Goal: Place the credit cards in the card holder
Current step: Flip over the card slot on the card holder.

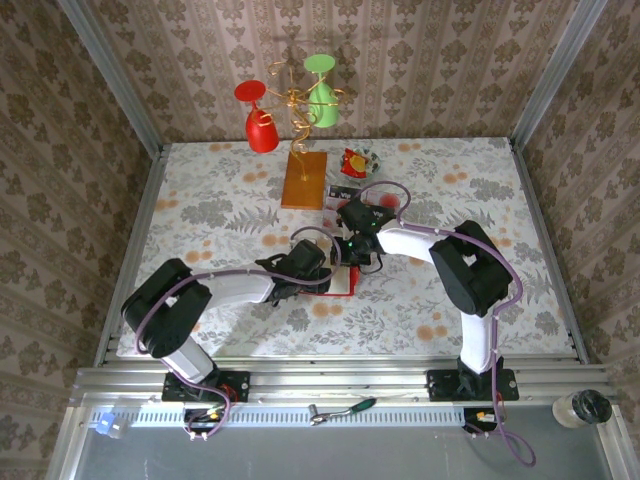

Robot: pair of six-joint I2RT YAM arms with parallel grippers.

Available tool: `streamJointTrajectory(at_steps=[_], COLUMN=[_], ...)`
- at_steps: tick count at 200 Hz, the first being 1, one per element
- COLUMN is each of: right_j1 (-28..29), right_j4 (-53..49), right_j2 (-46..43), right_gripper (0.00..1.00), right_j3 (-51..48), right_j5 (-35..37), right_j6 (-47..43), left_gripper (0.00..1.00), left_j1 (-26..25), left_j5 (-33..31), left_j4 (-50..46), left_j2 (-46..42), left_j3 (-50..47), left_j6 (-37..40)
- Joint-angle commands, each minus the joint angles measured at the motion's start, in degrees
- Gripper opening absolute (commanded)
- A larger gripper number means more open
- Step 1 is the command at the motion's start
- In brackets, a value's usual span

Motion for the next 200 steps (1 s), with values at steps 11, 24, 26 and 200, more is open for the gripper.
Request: streamJointTrajectory(at_steps=[11, 24, 26, 200], right_j1=[0.6, 0.7, 0.6, 1.9], right_j4=[-1.0, -0.7, -0.7, 1.6], right_j2=[1.9, 1.6, 1.6, 0.2], right_gripper=[0.10, 0.10, 0.10, 0.11], right_j3=[-1.4, -1.8, -1.9, -2.8], right_j5=[-0.8, -0.8, -0.8, -2.0], right_j6=[0.5, 0.5, 0.5, 2.6], left_gripper=[0.89, 0.89, 0.89, 0.87], left_j1=[-0.4, -0.4, -0.4, -3.1], left_j5=[-0.4, -1.0, -1.1, -5.4], left_j4=[-1.3, -2.2, -2.4, -3.7], left_j2=[-0.8, -2.6, -3.0, -0.1], left_j3=[-0.8, -0.7, -0.6, 0.1], left_j6=[0.1, 0.1, 0.2, -0.9])
